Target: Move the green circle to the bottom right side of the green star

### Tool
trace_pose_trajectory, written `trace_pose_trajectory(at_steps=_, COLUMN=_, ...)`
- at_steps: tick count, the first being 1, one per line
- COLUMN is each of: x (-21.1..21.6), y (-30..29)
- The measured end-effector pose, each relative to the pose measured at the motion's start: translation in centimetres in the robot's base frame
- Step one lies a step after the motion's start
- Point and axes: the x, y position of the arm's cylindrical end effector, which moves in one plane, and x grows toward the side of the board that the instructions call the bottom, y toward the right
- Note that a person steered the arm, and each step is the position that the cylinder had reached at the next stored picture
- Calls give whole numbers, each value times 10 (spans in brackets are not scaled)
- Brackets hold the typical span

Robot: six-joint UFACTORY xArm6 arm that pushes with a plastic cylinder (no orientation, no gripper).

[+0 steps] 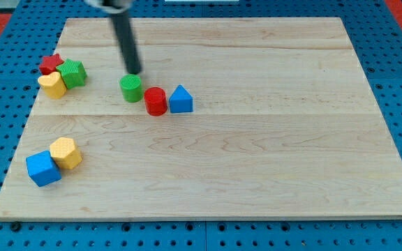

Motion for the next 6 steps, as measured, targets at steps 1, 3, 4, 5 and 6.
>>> trace_pose_trajectory(at_steps=1, x=36, y=10)
trace_pose_trajectory(at_steps=3, x=51, y=-58)
trace_pose_trajectory(at_steps=4, x=66, y=-17)
trace_pose_trajectory(at_steps=5, x=67, y=-63)
trace_pose_trajectory(at_steps=6, x=61, y=-100)
